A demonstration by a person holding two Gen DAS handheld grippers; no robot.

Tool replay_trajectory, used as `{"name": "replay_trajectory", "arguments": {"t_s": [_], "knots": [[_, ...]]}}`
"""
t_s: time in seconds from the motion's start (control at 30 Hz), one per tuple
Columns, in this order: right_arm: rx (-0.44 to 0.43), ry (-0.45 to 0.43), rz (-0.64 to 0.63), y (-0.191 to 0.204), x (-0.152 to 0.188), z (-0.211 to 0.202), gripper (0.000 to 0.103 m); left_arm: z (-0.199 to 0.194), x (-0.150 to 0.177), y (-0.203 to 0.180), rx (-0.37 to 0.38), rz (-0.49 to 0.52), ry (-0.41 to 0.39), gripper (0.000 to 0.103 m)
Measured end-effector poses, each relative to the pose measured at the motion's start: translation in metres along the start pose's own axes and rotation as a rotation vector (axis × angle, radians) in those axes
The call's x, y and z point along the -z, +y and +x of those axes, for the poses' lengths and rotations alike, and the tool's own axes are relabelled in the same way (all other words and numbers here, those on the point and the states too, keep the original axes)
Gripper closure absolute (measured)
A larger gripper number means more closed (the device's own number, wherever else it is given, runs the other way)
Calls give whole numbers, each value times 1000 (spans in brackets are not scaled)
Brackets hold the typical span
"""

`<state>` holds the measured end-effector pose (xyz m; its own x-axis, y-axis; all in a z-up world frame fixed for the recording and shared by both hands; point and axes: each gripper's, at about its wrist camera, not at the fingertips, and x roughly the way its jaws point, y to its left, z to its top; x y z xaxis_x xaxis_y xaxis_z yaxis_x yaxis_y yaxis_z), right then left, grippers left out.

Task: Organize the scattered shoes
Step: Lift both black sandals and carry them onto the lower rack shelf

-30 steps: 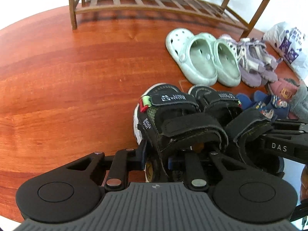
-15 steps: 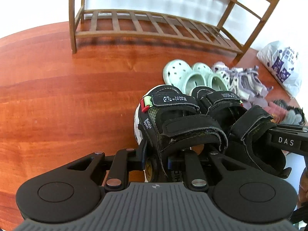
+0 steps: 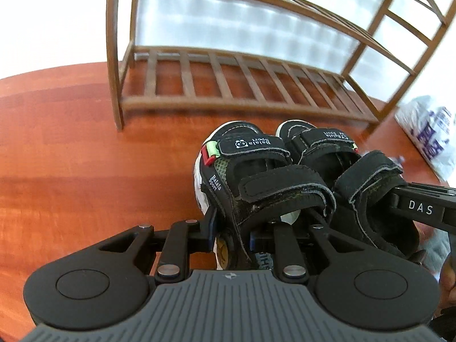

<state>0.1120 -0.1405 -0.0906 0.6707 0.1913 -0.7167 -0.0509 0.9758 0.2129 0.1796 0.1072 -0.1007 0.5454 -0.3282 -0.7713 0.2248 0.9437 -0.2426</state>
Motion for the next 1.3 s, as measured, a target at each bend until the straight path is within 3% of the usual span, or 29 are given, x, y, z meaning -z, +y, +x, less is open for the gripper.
{"name": "replay_trajectory", "arguments": {"t_s": [0.3,0.53,0.73,1.13,1.3], "knots": [[-71,-4,3,3,-66,69,88,37,-56,21,-79,-21,-25,80],[-77,9,6,13,-100,121,88,74,-90,49,-103,-42,-21,79],[-58,14,29,24,-113,156,88,98,-109,63,-127,-35,-21,79],[-2,25,47,28,-126,204,87,128,-135,93,-104,-52,-35,79],[1,35,50,26,-125,210,83,124,-130,89,-111,-35,-43,64]]}}
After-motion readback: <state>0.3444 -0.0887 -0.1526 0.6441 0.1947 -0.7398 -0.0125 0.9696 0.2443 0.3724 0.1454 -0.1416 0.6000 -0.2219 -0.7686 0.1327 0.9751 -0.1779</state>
